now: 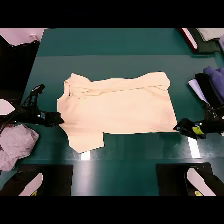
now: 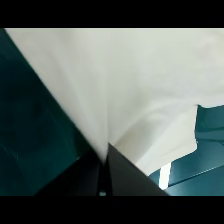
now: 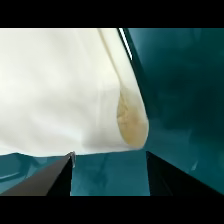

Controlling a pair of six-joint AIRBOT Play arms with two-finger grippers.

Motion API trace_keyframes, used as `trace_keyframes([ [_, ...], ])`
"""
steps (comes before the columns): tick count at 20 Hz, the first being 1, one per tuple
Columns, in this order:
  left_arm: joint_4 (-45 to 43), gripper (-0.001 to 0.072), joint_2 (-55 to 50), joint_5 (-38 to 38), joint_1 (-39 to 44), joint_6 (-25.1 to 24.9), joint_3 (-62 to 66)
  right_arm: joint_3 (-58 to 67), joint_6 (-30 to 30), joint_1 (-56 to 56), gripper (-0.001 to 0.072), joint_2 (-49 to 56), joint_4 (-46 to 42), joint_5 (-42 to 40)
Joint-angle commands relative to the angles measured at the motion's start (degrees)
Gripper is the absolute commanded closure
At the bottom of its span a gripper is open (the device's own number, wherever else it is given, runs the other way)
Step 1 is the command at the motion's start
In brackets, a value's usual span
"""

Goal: Fold the shirts.

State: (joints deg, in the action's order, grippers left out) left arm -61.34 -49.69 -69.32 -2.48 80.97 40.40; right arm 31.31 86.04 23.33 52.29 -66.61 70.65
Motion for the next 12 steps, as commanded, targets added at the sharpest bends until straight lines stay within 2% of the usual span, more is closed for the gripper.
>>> trace_keyframes([
  [1,0.02,0.0680,0.07,-0.61,0.00,0.00,0.04,-0.22,0.98,0.04,0.0208,1.46,1.16,-3.10],
  [6,0.00,0.0680,0.07,-1.42,0.00,-0.02,0.04,-0.24,0.85,0.00,0.0215,6.25,5.49,-5.01],
  [8,0.00,0.0680,0.07,-1.88,0.00,-0.04,0.04,-0.24,0.79,0.00,0.0406,6.54,5.49,-6.34],
  [10,-0.02,0.0680,0.07,-1.79,0.00,-0.02,0.07,-0.24,-1.31,0.00,0.0677,5.86,5.53,-6.58],
  [12,-0.15,0.0681,0.11,-0.87,0.00,0.02,0.09,-0.24,-2.16,0.00,0.0699,3.69,5.42,-6.47],
])
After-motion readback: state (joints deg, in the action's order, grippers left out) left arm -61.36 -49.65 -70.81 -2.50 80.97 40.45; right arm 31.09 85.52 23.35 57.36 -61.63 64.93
